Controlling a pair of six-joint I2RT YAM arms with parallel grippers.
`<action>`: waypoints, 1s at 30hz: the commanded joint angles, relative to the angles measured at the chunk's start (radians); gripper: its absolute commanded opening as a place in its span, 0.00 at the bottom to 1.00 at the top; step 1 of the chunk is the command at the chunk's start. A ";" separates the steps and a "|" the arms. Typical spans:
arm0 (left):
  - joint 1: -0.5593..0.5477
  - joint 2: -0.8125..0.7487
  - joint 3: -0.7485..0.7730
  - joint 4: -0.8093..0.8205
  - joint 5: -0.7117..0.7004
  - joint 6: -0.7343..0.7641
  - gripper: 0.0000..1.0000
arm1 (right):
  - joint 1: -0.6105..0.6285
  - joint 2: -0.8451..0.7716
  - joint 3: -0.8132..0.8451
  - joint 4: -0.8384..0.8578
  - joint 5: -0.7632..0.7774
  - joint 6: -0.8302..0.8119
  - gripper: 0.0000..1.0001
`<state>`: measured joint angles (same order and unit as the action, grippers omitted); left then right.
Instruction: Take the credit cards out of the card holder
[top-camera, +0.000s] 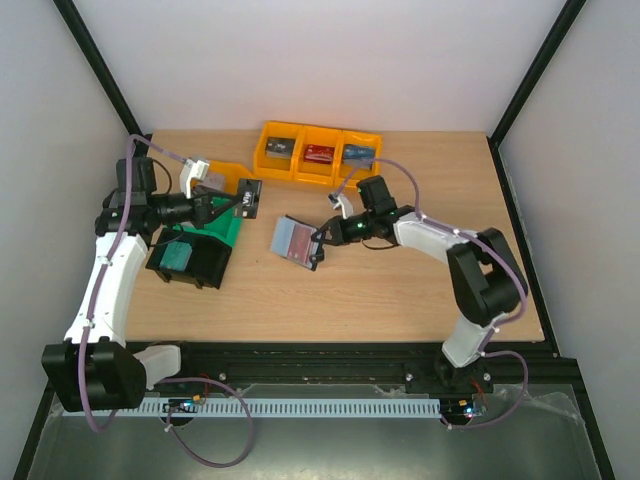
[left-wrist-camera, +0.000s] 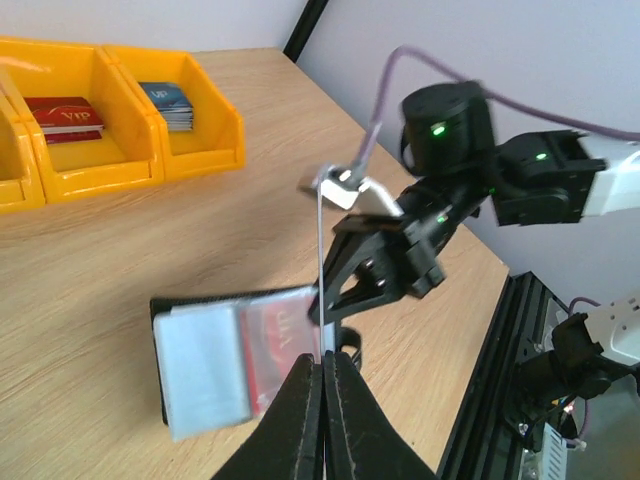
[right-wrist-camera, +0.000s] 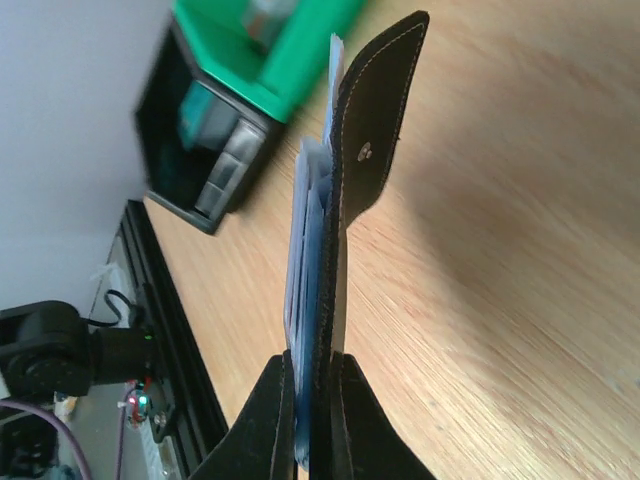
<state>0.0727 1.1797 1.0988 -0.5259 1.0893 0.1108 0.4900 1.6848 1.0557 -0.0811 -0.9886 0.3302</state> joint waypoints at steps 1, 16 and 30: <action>0.001 -0.015 0.012 -0.007 -0.009 -0.006 0.02 | -0.003 0.117 0.040 -0.067 -0.037 -0.008 0.02; -0.089 0.014 0.026 -0.093 -0.031 0.089 0.02 | -0.022 0.198 0.099 -0.224 0.330 -0.011 0.62; -0.260 0.048 0.092 -0.346 0.023 0.376 0.02 | 0.082 -0.370 0.019 -0.074 0.242 -0.244 0.97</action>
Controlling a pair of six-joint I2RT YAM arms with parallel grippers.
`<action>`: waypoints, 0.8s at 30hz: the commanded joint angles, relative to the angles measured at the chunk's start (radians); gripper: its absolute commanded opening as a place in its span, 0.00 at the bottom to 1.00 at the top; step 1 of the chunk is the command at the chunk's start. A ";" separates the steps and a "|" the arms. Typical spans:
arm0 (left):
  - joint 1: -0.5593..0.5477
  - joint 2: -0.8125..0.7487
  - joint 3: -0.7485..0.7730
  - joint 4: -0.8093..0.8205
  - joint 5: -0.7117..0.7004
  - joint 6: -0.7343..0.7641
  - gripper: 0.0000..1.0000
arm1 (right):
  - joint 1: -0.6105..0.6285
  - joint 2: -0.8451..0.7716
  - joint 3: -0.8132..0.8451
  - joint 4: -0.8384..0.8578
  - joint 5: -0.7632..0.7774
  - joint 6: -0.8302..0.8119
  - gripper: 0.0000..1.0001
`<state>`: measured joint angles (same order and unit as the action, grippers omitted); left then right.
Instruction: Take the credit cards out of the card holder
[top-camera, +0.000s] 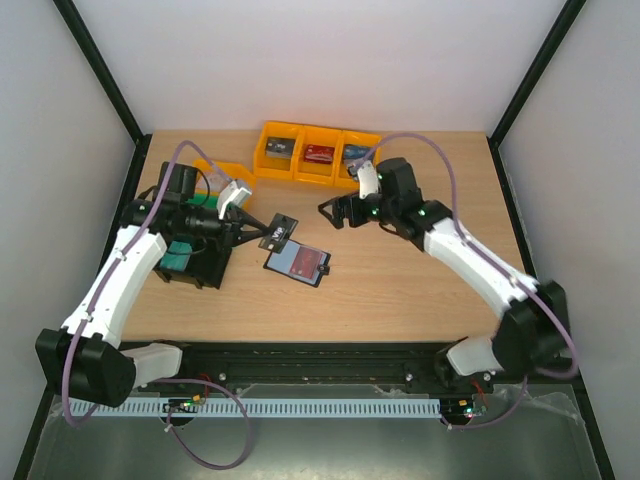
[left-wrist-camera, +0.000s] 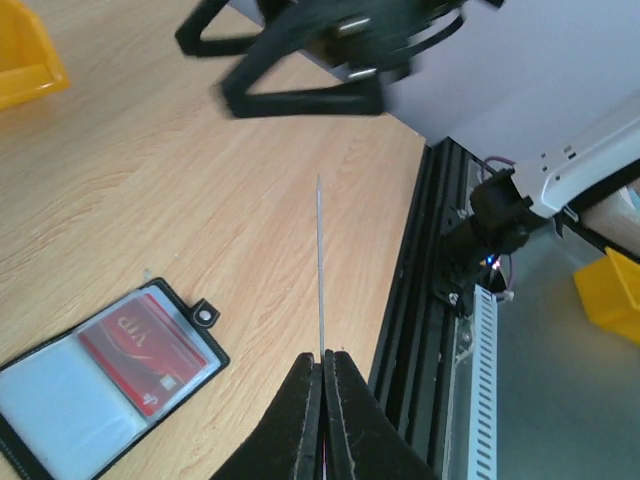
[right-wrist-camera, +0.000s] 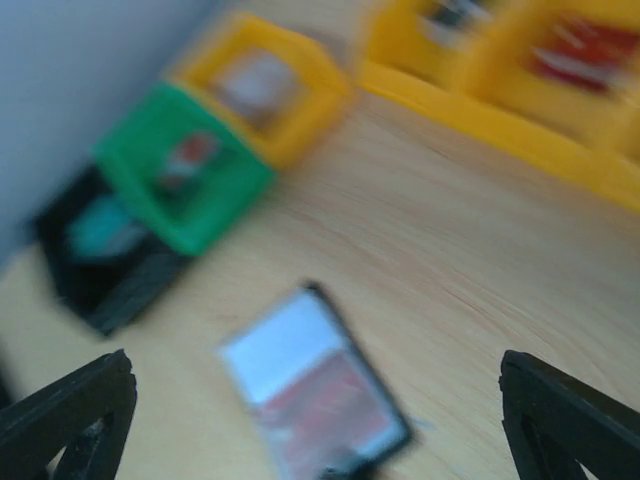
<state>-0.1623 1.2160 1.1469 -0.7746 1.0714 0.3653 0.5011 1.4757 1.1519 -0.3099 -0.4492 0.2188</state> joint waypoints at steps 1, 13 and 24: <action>-0.031 0.014 0.045 -0.107 0.042 0.133 0.02 | 0.087 -0.191 -0.101 0.211 -0.386 -0.134 0.98; -0.064 0.010 0.050 -0.170 0.066 0.213 0.02 | 0.197 -0.113 -0.002 0.170 -0.555 -0.152 0.62; -0.064 0.004 0.050 -0.161 0.064 0.200 0.02 | 0.199 -0.131 -0.029 0.214 -0.547 -0.130 0.02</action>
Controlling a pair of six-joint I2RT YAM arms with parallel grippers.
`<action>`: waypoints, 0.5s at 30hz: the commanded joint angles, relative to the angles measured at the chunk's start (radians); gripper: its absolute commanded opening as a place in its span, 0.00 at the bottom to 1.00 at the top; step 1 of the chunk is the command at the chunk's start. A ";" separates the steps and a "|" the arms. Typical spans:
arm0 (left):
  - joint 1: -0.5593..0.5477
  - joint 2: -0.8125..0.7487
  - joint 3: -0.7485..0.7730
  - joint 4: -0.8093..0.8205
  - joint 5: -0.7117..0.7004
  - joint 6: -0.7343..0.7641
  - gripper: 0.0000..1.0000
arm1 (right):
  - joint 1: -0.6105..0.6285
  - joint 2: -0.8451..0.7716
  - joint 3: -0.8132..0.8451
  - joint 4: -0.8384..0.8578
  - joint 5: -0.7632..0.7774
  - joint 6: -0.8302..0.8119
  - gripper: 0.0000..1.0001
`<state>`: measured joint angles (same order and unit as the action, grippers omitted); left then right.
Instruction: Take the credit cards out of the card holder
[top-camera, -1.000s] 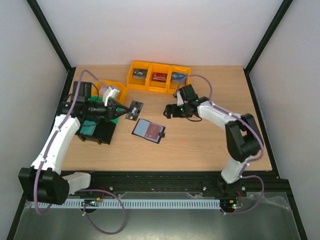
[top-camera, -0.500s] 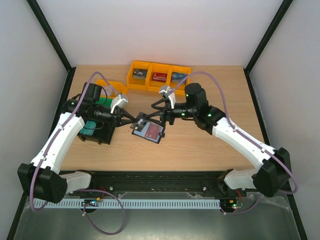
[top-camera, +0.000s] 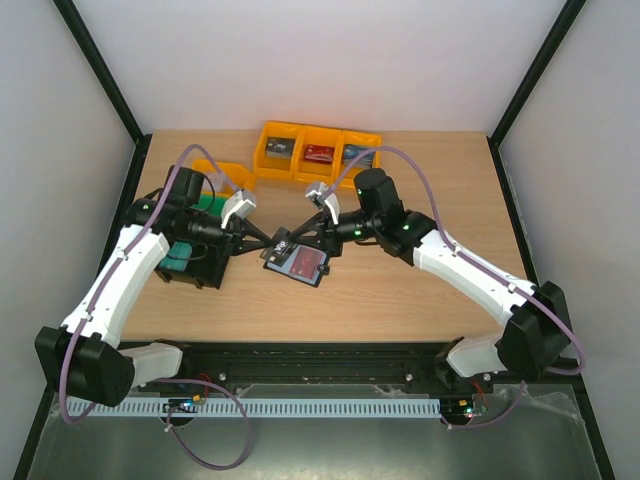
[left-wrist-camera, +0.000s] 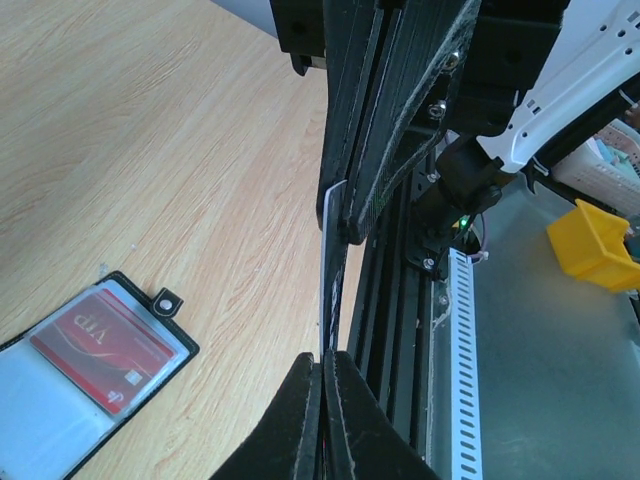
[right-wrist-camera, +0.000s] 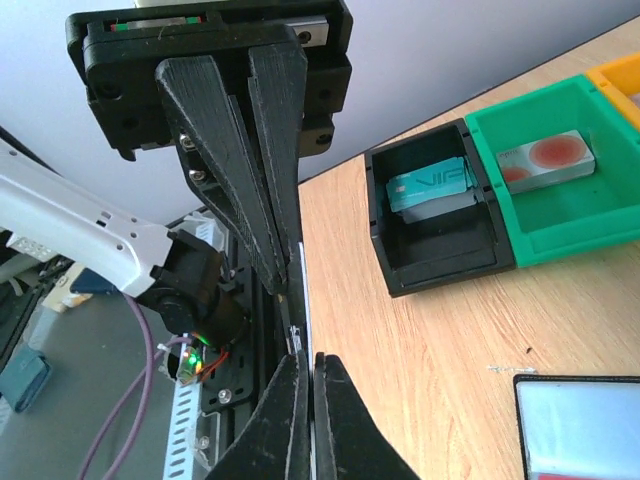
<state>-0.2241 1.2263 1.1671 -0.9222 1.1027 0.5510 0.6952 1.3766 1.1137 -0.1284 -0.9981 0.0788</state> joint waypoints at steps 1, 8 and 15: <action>-0.002 -0.009 0.029 -0.006 0.032 0.003 0.02 | 0.006 -0.038 0.006 0.034 0.019 0.015 0.02; 0.084 -0.022 -0.031 0.221 -0.165 -0.289 0.94 | -0.017 -0.011 0.041 0.095 0.132 0.182 0.02; 0.250 -0.045 -0.080 0.385 -0.352 -0.489 0.99 | -0.115 0.048 0.028 0.188 0.366 0.487 0.01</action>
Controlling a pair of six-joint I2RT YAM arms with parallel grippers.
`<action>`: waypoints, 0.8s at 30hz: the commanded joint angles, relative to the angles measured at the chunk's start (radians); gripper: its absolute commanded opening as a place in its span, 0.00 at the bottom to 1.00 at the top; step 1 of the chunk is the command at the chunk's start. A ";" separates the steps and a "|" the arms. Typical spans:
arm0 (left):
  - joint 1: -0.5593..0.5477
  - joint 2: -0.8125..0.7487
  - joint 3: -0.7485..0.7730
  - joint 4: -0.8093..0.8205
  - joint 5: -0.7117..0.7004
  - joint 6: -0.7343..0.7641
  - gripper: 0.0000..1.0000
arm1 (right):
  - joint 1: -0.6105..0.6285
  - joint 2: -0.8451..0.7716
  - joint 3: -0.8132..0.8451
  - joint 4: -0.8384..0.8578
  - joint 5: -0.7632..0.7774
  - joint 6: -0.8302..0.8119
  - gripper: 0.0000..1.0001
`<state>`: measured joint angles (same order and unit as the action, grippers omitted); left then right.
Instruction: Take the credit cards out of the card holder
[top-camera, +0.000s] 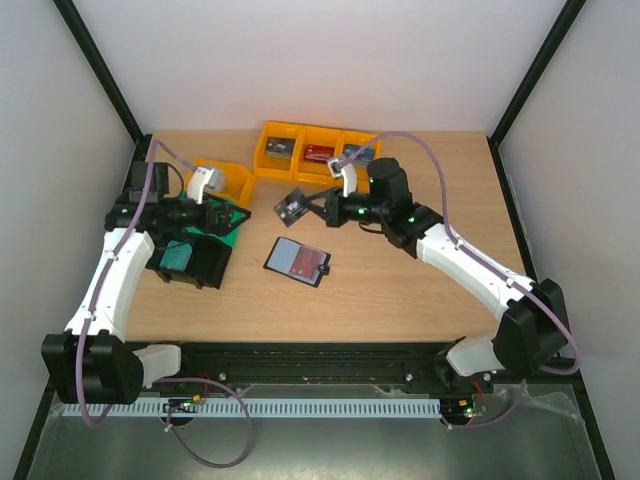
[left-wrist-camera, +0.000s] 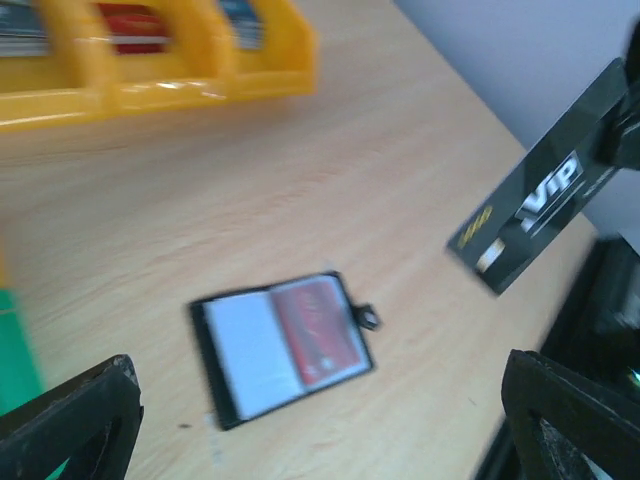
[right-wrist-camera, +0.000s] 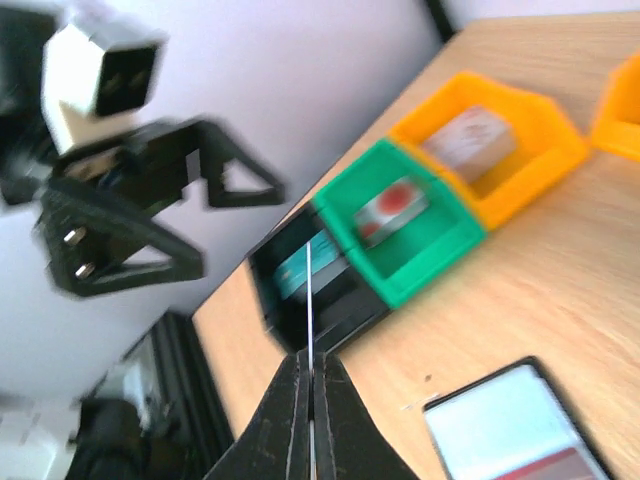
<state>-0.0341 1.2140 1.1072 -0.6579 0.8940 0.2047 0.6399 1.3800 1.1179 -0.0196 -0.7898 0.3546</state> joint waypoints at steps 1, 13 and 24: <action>0.070 -0.034 -0.019 0.131 -0.185 -0.151 0.99 | -0.074 0.056 0.025 0.082 0.177 0.243 0.02; 0.127 -0.018 -0.019 0.186 -0.359 -0.196 0.99 | -0.120 0.157 0.067 0.265 0.504 0.459 0.02; 0.133 0.002 -0.018 0.212 -0.353 -0.210 0.99 | -0.121 0.463 0.344 0.391 0.727 0.570 0.02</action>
<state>0.0902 1.2087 1.0943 -0.4664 0.5472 0.0097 0.5228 1.7405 1.3338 0.3008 -0.1738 0.8803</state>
